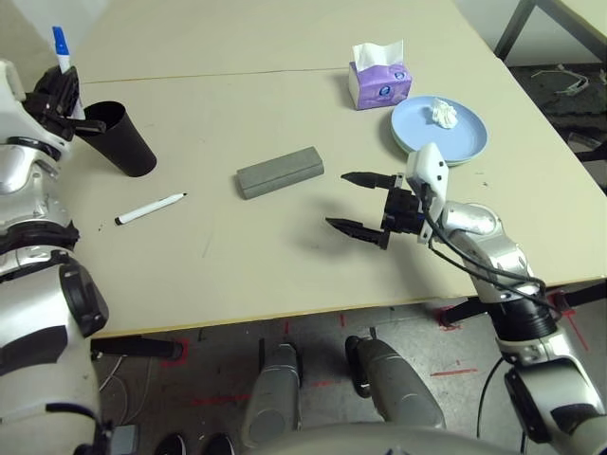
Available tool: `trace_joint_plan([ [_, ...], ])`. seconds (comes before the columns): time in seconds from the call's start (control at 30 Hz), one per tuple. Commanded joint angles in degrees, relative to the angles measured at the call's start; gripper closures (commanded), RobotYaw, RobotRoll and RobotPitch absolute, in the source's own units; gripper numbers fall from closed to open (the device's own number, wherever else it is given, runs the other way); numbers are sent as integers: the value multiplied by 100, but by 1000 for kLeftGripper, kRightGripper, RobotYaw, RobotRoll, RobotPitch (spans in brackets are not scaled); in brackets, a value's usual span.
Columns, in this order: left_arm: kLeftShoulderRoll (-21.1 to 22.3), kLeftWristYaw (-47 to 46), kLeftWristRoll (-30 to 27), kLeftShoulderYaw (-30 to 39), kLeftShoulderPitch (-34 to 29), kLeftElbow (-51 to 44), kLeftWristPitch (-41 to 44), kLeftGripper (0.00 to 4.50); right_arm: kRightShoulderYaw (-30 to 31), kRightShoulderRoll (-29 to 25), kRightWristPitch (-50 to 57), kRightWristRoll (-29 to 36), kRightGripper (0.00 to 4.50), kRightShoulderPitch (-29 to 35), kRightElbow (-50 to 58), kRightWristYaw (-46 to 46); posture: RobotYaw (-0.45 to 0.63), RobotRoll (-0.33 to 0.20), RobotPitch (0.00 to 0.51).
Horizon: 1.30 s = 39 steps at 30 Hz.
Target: Organize and tidy the items on the table.
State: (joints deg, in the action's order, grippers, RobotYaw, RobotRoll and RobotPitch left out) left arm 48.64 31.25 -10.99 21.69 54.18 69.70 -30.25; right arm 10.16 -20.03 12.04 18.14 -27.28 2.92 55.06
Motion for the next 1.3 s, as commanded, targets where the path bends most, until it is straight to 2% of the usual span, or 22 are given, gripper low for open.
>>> trace_joint_plan([
  [0.03, -17, 106, -100, 117, -158, 47, -167, 4229, 12, -1, 97, 79, 0, 77, 162, -26, -179, 0, 232],
  [0.4, 6, 254, -223, 239, -248, 6, -279, 4229, 6, 27, 133, 100, 0, -9, 138, -21, -169, 0, 229],
  [0.77, -16, 335, -310, 300, -258, -40, -378, 580, 22, 41, 198, 158, 0, -29, 197, -34, -169, 0, 232],
  [0.83, -3, 341, -323, 305, -254, -50, -380, 37, 22, 39, 188, 157, 0, -34, 180, -29, -168, 0, 229],
  [0.93, -12, 483, -442, 349, -239, -123, -313, 37, 27, 47, 181, 155, 0, -35, 163, -34, -170, 0, 226],
  [1.03, -94, 1175, -739, 409, -322, -379, -85, 37, -27, 98, 196, 179, 0, -7, 127, -125, -171, 0, 226],
  [1.1, -158, 1942, -1085, 411, -552, -916, 295, 37, -84, 111, 167, 187, 0, 12, 47, -167, -171, 0, 226],
  [1.2, -172, 3024, -1527, 218, -1228, -2096, 1176, 37, -71, 84, 59, 148, 0, 73, -12, -129, -163, 0, 227],
  [1.3, 125, 3630, -1558, -226, -2307, -3662, 2166, 37, -15, 103, 14, 139, 0, 112, -9, -101, -152, 0, 229],
])
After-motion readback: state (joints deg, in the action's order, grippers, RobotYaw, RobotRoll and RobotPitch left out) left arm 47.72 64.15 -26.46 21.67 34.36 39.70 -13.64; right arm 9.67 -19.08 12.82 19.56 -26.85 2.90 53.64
